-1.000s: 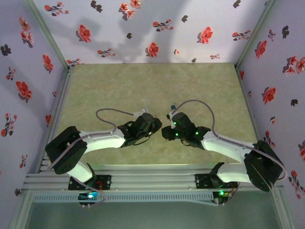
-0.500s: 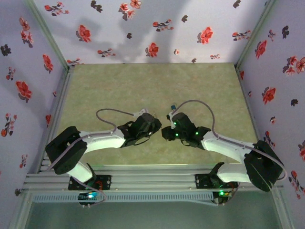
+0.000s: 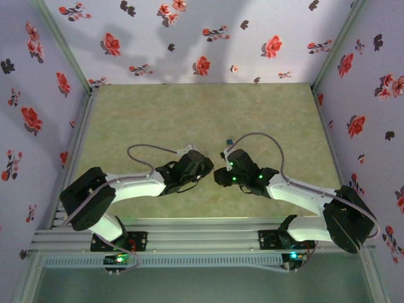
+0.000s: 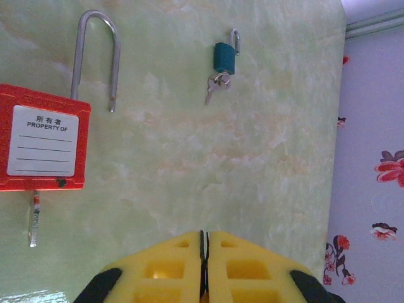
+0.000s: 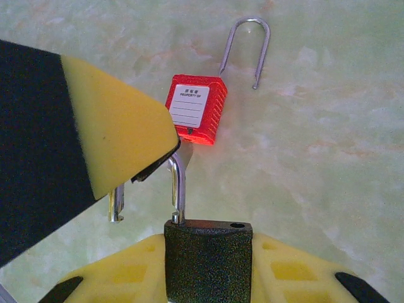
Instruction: Lock with the key
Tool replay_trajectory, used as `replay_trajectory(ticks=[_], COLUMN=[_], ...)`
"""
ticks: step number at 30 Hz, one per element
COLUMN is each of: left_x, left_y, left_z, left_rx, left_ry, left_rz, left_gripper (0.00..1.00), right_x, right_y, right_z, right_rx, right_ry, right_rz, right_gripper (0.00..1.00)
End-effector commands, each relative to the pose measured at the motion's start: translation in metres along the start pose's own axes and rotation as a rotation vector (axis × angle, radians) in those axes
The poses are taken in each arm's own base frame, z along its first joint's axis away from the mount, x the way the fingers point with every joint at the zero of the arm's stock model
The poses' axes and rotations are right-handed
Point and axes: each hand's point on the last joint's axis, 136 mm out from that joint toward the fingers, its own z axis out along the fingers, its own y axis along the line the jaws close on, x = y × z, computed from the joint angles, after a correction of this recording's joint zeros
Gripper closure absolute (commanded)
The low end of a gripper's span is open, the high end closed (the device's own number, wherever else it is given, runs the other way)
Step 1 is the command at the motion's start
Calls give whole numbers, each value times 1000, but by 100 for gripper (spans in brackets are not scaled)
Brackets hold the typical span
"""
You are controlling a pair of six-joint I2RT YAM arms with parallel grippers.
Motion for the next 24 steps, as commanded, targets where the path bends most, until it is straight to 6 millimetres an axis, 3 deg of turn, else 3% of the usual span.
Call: replay_trajectory(ticks=[1,10,16,24], left_x=[-1,-2,-4,-7], left_y=[6,6,5,2], left_z=[-5,-6,-10,-16], left_rx=[-6,-17,-28,-23], left_ry=[-8,-10,-11,-23], left_rz=[-6,-9,0,2], left_gripper=[100,100,100,100], right_x=[-12,-10,-6,-1], right_y=[15,20,25,28], right_z=[-6,-4,-2,4], right_rx=[-54,-76,-92,-91], right_ry=[-55,-48,-34,-7], right_rz=[-32,-47,-61,-74], right_gripper=[67,55,54,59])
